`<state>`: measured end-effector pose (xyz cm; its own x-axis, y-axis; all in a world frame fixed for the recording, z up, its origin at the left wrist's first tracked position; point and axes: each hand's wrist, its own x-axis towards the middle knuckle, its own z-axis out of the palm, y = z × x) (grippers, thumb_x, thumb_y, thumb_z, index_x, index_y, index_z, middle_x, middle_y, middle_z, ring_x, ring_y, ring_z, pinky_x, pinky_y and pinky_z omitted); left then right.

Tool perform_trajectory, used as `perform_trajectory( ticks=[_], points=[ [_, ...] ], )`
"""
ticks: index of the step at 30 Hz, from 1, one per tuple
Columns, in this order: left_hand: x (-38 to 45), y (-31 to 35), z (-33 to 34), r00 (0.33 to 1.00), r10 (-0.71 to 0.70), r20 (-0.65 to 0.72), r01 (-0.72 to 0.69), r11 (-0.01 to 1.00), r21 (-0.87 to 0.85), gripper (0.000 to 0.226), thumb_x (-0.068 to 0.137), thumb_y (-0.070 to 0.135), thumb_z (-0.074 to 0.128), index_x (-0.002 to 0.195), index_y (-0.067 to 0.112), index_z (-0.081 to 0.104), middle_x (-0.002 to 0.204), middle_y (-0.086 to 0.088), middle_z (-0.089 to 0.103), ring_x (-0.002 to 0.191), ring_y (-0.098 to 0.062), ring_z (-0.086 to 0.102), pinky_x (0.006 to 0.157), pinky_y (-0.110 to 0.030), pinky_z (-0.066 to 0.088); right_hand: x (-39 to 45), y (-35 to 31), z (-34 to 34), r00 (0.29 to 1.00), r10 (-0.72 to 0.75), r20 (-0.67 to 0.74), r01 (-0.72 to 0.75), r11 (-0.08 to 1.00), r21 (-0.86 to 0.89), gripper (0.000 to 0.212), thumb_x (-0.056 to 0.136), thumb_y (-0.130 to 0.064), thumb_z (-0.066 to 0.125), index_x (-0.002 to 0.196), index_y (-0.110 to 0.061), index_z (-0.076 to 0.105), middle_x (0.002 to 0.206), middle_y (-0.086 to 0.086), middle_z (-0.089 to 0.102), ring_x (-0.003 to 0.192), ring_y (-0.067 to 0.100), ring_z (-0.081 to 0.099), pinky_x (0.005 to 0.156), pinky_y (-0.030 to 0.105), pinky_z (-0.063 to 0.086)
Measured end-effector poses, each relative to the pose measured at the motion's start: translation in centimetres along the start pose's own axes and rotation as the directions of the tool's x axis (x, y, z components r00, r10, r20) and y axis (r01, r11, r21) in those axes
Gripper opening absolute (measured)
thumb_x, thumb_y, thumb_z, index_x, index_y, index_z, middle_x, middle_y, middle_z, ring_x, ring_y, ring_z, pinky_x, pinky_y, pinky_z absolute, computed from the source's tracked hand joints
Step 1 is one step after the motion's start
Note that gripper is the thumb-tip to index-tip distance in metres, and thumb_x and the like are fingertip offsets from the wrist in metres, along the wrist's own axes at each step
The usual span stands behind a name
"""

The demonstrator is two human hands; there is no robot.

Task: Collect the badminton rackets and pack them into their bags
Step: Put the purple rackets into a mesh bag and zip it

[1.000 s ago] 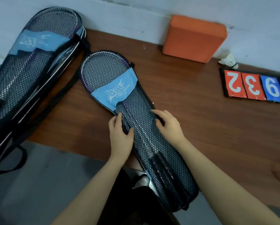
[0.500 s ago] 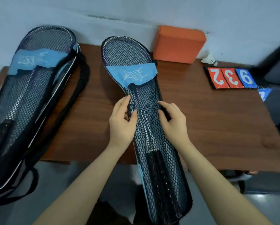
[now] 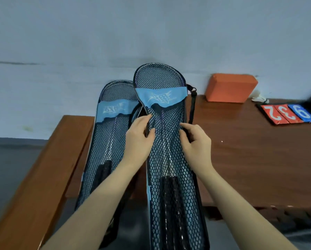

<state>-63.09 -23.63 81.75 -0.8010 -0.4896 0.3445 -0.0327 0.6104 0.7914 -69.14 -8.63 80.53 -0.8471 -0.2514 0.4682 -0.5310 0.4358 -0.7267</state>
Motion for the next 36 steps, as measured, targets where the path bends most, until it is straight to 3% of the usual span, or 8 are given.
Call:
perform_trajectory(
  ticks=[5,10,16,21,26,30,34,36],
  points=[
    [1.6,-3.3,-4.8,0.998,-0.047,-0.053,0.052,0.993,0.108,0.043,0.089,0.006,0.057,0.131,0.009,0.050,0.131,-0.003,0.053,0.120,-0.013,0.047,0.100,-0.013,0.028,1.5,-3.3,4.9,0.992,-0.052,0.112,0.046,0.998,0.049,0.021,0.090,-0.011,0.058,0.108,-0.009,0.067,0.092,0.001,0.067,0.078,0.014,0.060,0.073,0.035,0.053],
    [2.2,-7.5,-8.2,0.987,-0.129,-0.099,0.143,0.978,0.154,0.043,0.091,0.008,0.052,0.134,0.012,0.049,0.133,-0.001,0.052,0.122,-0.014,0.047,0.104,-0.023,0.032,2.7,-5.2,9.7,0.973,-0.053,0.223,0.040,0.997,0.060,0.023,0.091,-0.014,0.056,0.112,-0.010,0.066,0.105,0.003,0.068,0.097,0.017,0.063,0.086,0.036,0.051],
    [3.4,-13.0,-10.8,0.978,-0.207,-0.035,0.209,0.962,0.176,0.043,0.091,0.009,0.052,0.134,0.014,0.049,0.134,0.000,0.052,0.122,-0.015,0.047,0.102,-0.022,0.032,1.9,-6.2,15.0,0.953,0.066,0.297,-0.064,0.998,-0.017,0.025,0.092,-0.017,0.053,0.115,-0.013,0.064,0.109,0.000,0.067,0.100,0.015,0.061,0.088,0.033,0.049],
    [5.5,-16.8,-12.6,0.972,-0.184,0.149,0.159,0.973,0.165,0.045,0.091,0.006,0.052,0.135,0.008,0.046,0.134,-0.005,0.049,0.124,-0.016,0.043,0.098,-0.011,0.021,0.7,-7.5,19.3,0.943,0.283,0.175,-0.293,0.955,0.033,0.023,0.092,-0.014,0.052,0.111,-0.012,0.065,0.095,0.000,0.067,0.074,0.007,0.057,0.070,0.025,0.047],
    [7.7,-18.8,-14.0,0.971,-0.121,0.207,0.101,0.989,0.105,0.042,0.092,0.004,0.050,0.133,0.007,0.046,0.126,-0.004,0.051,0.114,-0.012,0.046,0.092,-0.006,0.023,0.3,-8.6,21.9,0.943,0.321,0.086,-0.323,0.946,0.012,0.024,0.093,-0.014,0.052,0.113,-0.013,0.064,0.100,0.001,0.067,0.085,0.010,0.058,0.075,0.026,0.050],
    [8.3,-20.6,-13.7,0.945,-0.151,0.291,0.114,0.984,0.140,0.042,0.093,0.009,0.049,0.135,0.009,0.044,0.120,-0.007,0.047,0.110,-0.014,0.044,0.087,-0.006,0.022,0.9,-8.2,23.1,0.933,0.347,0.101,-0.345,0.938,-0.035,0.023,0.093,-0.016,0.051,0.114,-0.014,0.063,0.102,0.000,0.067,0.092,0.015,0.062,0.082,0.035,0.053],
    [8.4,-21.0,-13.3,0.954,-0.141,0.263,0.112,0.986,0.123,0.043,0.094,0.008,0.047,0.137,0.006,0.040,0.110,-0.003,0.041,0.096,-0.007,0.040,0.084,-0.004,0.022,1.2,-7.9,23.3,0.899,0.434,0.058,-0.437,0.898,0.057,0.017,0.094,-0.015,0.051,0.107,-0.018,0.063,0.087,-0.013,0.063,0.069,0.000,0.057,0.067,0.026,0.051],
    [8.4,-21.2,-13.1,0.958,-0.114,0.265,0.085,0.989,0.117,0.042,0.095,0.006,0.044,0.136,0.005,0.040,0.108,-0.001,0.037,0.092,-0.005,0.039,0.082,-0.001,0.023,1.0,-7.5,23.4,0.893,0.446,0.056,-0.449,0.891,0.070,0.015,0.093,-0.016,0.052,0.104,-0.020,0.062,0.085,-0.014,0.062,0.068,0.000,0.057,0.066,0.026,0.050]
  ],
)
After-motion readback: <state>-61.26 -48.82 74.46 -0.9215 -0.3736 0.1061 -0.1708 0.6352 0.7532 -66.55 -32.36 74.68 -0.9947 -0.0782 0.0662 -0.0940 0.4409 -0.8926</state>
